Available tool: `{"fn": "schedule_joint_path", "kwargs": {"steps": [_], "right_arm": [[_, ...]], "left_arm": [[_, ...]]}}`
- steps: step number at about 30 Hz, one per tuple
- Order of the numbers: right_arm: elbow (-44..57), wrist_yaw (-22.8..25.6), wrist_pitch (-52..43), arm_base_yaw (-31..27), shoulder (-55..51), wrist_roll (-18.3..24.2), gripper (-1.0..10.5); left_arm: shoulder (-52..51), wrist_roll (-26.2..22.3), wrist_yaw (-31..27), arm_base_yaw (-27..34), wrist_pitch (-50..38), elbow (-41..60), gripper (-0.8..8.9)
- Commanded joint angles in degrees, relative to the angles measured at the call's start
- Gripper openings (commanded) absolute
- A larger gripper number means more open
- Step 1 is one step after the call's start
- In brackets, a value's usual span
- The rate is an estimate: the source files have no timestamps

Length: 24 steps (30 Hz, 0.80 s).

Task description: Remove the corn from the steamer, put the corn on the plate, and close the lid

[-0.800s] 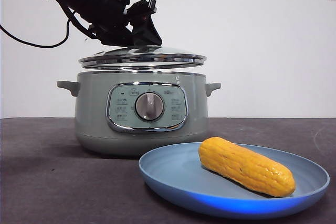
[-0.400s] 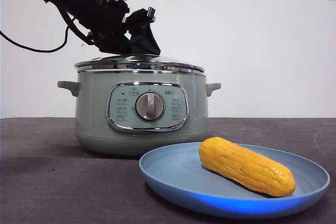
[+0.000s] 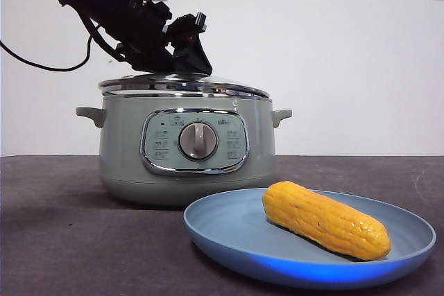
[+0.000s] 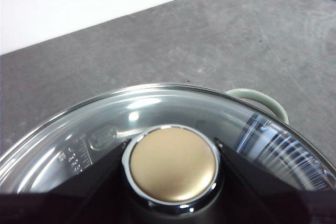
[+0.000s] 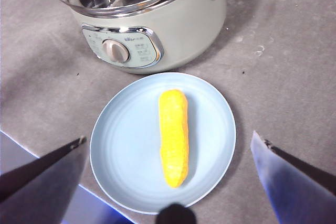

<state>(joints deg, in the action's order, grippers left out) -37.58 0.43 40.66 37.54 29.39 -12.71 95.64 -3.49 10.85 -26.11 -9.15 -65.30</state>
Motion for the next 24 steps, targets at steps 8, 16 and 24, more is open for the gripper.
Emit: {"fn": "schedule_joint_path", "kwargs": {"steps": [8, 16, 24], "right_arm": [[0.4, 0.0, 0.1, 0.2, -0.1, -0.6, 6.0], [0.4, 0.0, 0.2, 0.2, -0.1, -0.6, 6.0], [0.4, 0.0, 0.2, 0.2, -0.1, -0.6, 6.0]], "left_arm": [[1.7, -1.0, 0.0, -1.4, -2.3, -0.4, -0.09], [1.7, -0.8, 0.0, -1.6, 1.5, -0.4, 0.06], [1.6, -0.8, 0.0, -1.5, 2.2, -0.4, 5.07]]}}
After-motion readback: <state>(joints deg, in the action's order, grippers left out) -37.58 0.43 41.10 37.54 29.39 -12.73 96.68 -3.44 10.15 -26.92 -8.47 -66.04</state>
